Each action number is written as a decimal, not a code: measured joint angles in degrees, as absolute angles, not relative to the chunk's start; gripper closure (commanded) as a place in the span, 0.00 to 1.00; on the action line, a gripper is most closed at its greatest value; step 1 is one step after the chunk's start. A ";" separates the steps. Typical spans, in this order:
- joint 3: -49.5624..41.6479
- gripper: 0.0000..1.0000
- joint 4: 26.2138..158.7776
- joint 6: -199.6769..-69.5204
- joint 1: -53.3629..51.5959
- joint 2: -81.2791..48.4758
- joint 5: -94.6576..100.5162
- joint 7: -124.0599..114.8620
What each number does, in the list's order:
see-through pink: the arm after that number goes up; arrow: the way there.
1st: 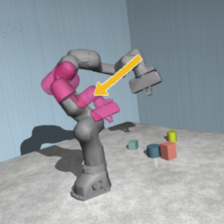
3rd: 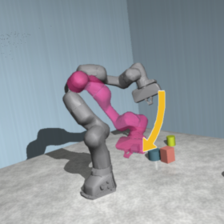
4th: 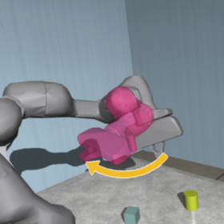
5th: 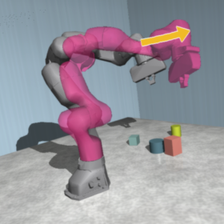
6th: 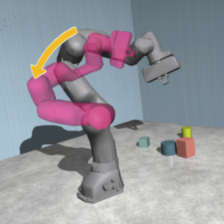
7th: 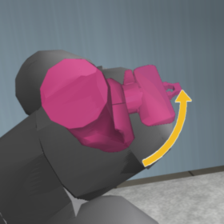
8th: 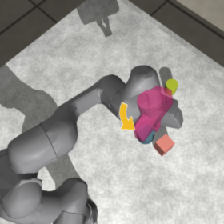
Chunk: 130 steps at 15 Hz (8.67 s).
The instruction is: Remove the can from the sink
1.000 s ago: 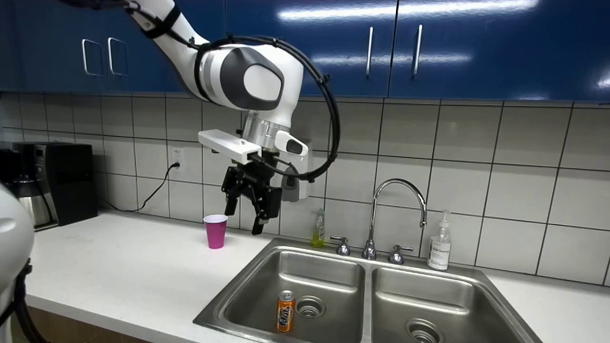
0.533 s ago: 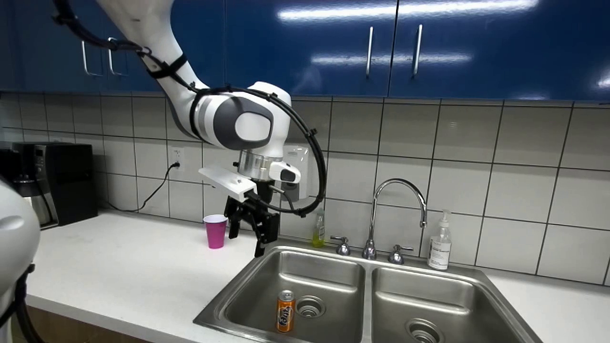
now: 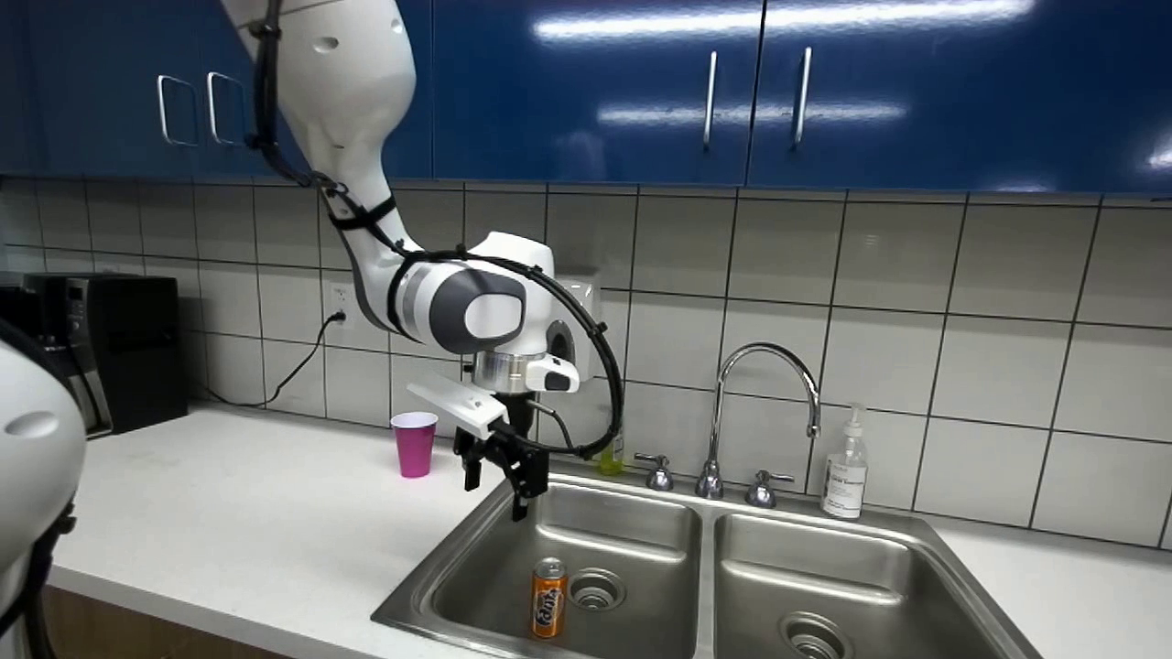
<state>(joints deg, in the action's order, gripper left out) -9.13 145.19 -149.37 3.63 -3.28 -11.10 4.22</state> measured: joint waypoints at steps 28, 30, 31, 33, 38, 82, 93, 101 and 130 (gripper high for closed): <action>-6.55 0.00 115.88 -150.43 6.23 -39.61 -12.79 2.33; -6.52 0.00 115.43 -150.43 6.23 -40.14 -12.76 2.33; -6.50 0.00 115.17 -150.43 6.23 -40.42 -12.75 2.33; -6.42 0.00 114.63 -150.43 6.20 -41.01 -12.72 2.33; -5.79 0.00 112.87 -150.43 6.04 -42.66 -12.63 2.02; -9.68 0.62 108.41 -141.10 4.50 -37.60 -7.00 -7.77; -6.89 0.62 118.62 -133.11 4.55 -21.29 -5.78 0.65; -1.77 0.62 129.57 -131.06 2.82 -11.04 -5.84 4.63; 9.47 0.62 137.39 -146.76 -7.99 -12.72 -17.92 6.36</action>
